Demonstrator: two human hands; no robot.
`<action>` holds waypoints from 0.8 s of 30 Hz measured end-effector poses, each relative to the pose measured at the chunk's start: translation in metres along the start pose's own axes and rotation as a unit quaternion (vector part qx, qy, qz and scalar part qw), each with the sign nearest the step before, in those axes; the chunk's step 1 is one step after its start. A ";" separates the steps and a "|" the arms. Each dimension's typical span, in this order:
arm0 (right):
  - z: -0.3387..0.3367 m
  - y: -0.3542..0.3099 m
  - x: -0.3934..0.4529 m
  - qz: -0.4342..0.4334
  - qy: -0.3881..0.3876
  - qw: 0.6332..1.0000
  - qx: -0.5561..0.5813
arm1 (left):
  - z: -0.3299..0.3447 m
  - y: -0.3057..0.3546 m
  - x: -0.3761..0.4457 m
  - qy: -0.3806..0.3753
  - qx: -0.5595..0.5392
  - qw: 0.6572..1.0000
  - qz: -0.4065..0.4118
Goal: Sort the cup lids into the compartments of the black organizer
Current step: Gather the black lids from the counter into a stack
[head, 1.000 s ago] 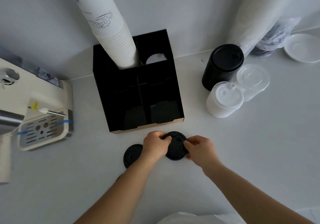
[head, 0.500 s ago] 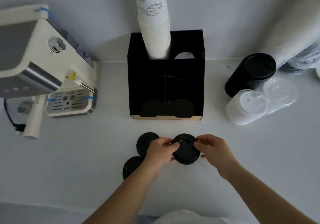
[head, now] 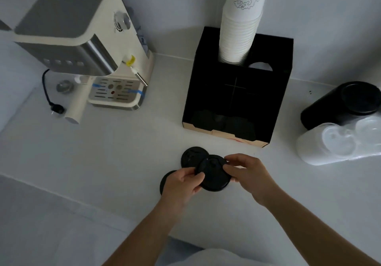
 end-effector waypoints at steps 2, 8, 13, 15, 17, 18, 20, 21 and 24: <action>0.010 -0.004 0.006 0.005 -0.015 1.000 0.000 | -0.008 -0.001 -0.003 0.042 0.013 0.999 0.012; 0.032 -0.024 0.036 -0.050 -0.023 0.990 -0.126 | -0.017 -0.003 -0.001 0.090 0.082 0.992 0.032; 0.048 -0.035 0.052 -0.056 -0.044 0.985 -0.159 | -0.017 -0.005 -0.004 0.097 0.015 0.995 -0.008; 0.052 -0.036 0.057 -0.058 -0.048 0.982 -0.173 | -0.015 -0.004 -0.005 0.094 0.008 0.995 -0.027; 0.054 -0.037 0.061 -0.058 -0.050 0.980 -0.184 | -0.014 -0.003 -0.005 0.097 -0.014 0.994 -0.038; 0.055 -0.037 0.063 -0.058 -0.051 0.979 -0.187 | -0.014 -0.003 -0.005 0.100 -0.017 0.994 -0.039; 0.056 -0.036 0.065 -0.062 -0.048 0.979 -0.187 | -0.013 -0.003 -0.002 0.102 0.001 0.994 -0.037; 0.058 -0.036 0.067 -0.062 -0.048 0.980 -0.185 | -0.013 -0.002 -0.001 0.098 0.018 0.994 -0.035; 0.060 -0.032 0.066 -0.055 -0.055 0.979 -0.190 | -0.008 0.004 0.002 0.061 0.042 0.996 -0.053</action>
Point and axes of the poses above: each hand's wrist, its own x-axis towards the middle knuckle, its own z-axis out of the palm, y = z × x, the point moved 6 cm from there along x, towards the middle knuckle, and after that the axes turned 11 degrees about x, right-handed, at the moved point
